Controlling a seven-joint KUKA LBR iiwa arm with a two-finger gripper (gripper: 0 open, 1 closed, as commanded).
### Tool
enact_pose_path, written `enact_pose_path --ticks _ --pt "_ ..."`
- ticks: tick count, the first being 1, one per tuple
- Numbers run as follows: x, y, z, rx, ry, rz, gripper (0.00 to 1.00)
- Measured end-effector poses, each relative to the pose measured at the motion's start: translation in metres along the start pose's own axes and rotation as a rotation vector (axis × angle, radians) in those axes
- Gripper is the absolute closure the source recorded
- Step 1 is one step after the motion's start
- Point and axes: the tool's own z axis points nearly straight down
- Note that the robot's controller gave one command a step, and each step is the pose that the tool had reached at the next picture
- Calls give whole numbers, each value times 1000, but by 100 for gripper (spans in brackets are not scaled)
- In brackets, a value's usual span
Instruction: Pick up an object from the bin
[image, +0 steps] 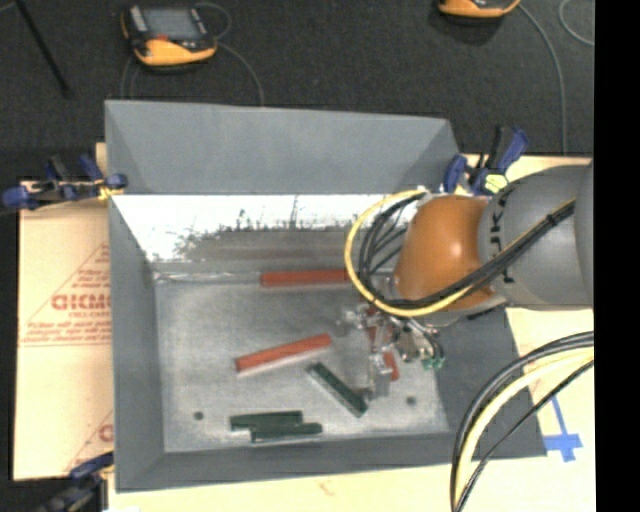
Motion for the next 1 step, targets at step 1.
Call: enact_pose_path --ticks 1 --pt "14 -7 3 8 8 -51 0"
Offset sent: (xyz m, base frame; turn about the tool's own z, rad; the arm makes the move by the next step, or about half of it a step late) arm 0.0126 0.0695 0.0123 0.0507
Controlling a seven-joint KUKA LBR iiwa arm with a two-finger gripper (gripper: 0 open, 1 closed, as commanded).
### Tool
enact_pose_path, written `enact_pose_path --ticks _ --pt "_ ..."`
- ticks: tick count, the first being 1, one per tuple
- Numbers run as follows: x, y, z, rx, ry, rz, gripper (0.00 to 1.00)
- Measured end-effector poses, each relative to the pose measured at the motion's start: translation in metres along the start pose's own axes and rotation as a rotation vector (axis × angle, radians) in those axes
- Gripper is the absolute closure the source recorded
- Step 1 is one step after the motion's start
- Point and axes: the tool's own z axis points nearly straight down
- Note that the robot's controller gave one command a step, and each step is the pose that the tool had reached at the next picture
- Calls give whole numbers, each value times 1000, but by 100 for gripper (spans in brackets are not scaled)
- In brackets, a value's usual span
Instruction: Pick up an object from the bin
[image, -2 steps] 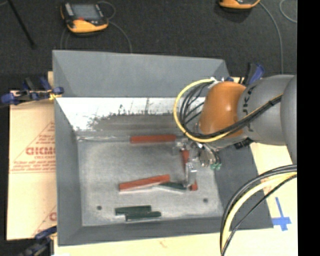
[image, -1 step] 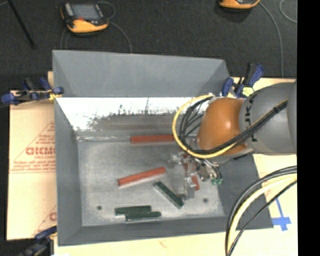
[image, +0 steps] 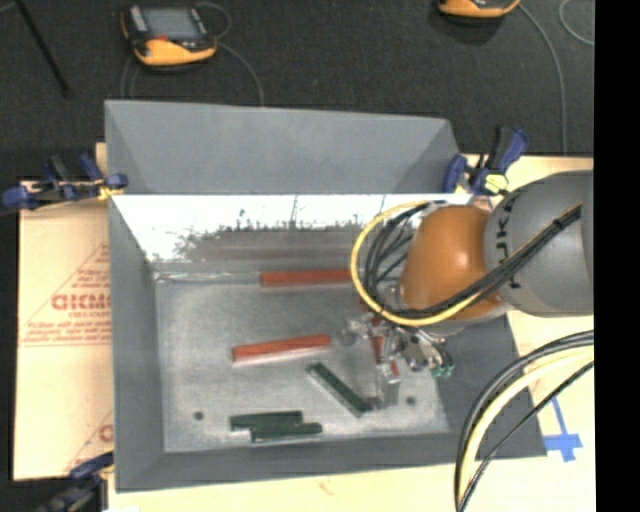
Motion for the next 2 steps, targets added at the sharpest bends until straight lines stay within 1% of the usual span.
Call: enact_pose_path --ticks 1,2 --pt "-29 49 -10 -4 -5 61 0" --pt "-41 67 -13 -5 -6 32 0"
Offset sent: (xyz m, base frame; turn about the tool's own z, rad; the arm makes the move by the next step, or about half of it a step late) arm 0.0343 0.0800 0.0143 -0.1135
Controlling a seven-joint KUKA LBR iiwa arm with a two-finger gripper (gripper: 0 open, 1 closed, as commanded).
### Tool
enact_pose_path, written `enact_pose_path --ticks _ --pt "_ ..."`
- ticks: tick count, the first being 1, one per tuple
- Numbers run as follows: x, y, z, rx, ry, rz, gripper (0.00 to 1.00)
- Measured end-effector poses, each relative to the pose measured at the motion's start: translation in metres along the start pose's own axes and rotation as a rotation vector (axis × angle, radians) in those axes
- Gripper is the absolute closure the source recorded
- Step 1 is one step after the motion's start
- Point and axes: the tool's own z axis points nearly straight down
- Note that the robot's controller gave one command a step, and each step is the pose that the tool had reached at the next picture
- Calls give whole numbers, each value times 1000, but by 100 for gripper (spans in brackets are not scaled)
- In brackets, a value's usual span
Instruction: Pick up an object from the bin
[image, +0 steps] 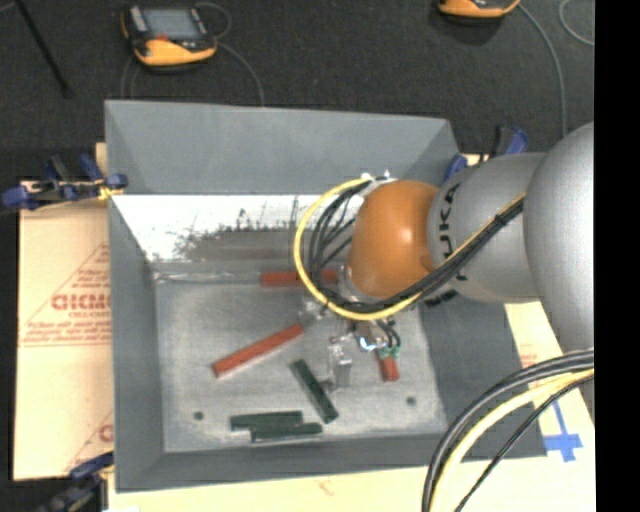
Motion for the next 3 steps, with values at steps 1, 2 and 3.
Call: enact_pose_path --ticks 1,2,3 --pt "-15 4 -2 2 0 -138 0" --pt "-18 6 -3 1 -2 -104 0" --pt "-22 24 2 -2 -1 179 0"
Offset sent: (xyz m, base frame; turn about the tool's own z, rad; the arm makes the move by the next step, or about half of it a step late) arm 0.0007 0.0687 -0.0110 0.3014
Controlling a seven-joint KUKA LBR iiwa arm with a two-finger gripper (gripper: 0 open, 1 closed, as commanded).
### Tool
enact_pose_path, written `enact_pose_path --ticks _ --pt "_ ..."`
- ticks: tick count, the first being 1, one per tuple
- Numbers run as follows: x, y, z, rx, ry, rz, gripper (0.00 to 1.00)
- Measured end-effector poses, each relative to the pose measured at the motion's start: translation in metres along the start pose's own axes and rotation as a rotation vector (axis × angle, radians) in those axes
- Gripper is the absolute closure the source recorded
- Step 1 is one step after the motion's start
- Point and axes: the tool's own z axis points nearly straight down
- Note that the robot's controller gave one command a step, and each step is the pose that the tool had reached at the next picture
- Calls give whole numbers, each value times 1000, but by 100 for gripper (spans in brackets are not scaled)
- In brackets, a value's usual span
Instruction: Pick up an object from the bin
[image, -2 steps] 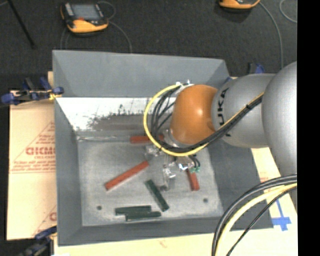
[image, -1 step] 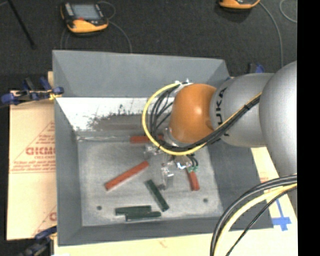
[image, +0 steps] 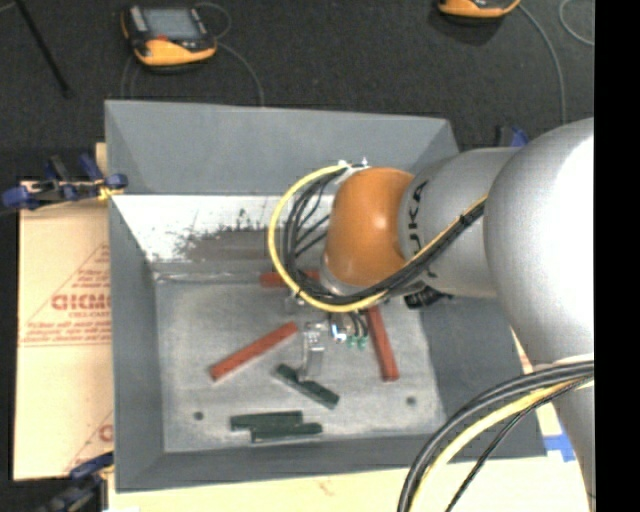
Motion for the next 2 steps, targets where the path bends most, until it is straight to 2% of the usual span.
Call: enact_pose_path --ticks 1,2 --pt "8 75 1 2 -1 -529 100" --pt "9 78 1 1 -1 -530 100"
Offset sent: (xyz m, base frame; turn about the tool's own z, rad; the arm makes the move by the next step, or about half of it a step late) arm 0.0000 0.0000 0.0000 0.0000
